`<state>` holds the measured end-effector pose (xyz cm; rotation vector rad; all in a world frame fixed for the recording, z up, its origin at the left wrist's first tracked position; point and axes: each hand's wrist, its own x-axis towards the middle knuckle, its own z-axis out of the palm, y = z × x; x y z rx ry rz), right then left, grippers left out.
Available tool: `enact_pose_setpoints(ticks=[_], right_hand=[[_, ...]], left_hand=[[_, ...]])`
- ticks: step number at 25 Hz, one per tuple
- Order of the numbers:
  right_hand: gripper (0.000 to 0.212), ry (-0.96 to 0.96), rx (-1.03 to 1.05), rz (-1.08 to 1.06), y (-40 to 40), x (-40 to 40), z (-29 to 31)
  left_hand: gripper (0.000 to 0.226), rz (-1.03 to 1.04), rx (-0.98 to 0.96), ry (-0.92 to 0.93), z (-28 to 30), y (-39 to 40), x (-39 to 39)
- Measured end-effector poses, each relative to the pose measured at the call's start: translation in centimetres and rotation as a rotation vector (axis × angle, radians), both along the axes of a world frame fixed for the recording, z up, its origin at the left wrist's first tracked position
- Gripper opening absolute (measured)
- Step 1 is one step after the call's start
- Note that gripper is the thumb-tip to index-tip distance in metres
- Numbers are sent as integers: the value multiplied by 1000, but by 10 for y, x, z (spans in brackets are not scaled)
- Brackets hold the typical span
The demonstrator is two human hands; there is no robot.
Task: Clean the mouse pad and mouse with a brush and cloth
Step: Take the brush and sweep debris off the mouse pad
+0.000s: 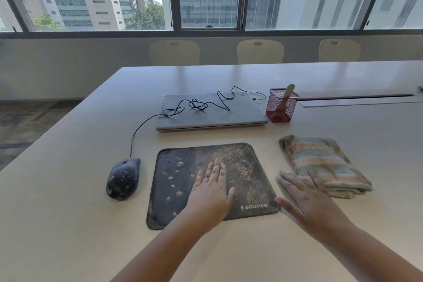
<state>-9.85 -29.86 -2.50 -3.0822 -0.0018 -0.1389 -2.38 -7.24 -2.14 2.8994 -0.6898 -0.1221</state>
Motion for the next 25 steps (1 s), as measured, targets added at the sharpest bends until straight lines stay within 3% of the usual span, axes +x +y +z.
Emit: enact_pose_setpoints(ticks=[12, 15, 21, 25], right_hand=[[115, 105, 68, 43, -3, 7, 14], [103, 199, 207, 53, -19, 32, 46], [51, -251, 515, -116, -69, 114, 107], [48, -384, 498, -250, -84, 159, 114]], left_hand=[[60, 33, -68, -61, -9, -6, -7], [59, 29, -71, -51, -8, -5, -8], [60, 4, -71, -40, -6, -3, -7], [60, -11, -58, -43, -5, 0, -6]])
